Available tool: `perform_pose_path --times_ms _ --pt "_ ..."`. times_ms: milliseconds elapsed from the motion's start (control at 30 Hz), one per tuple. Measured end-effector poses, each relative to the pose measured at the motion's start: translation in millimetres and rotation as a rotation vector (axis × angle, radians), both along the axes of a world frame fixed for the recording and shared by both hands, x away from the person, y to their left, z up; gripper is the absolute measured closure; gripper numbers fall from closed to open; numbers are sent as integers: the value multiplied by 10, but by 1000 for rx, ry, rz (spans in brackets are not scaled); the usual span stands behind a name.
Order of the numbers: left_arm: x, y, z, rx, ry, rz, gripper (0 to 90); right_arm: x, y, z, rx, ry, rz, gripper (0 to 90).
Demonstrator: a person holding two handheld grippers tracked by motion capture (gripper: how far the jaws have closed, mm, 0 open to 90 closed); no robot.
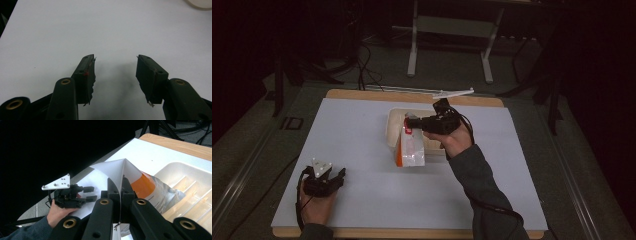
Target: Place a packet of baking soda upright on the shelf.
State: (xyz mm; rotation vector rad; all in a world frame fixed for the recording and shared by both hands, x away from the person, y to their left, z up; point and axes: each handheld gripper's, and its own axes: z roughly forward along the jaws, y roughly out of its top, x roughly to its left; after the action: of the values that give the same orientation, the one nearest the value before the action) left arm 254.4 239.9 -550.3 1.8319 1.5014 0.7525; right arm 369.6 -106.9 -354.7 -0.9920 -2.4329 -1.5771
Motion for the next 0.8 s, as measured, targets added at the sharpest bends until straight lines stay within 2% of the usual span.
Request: perform_pose_path --times_ms 433,467,800 --pt "0 -6 0 -1 -4 -3 490 82 -9 32 8 -35 1 900" --pt "0 -6 0 1 -3 -3 490 89 1 44 6 -47 5 900" --pt "-1 -5 0 -1 -7 -3 489 170 62 57 13 -57 -4 900"
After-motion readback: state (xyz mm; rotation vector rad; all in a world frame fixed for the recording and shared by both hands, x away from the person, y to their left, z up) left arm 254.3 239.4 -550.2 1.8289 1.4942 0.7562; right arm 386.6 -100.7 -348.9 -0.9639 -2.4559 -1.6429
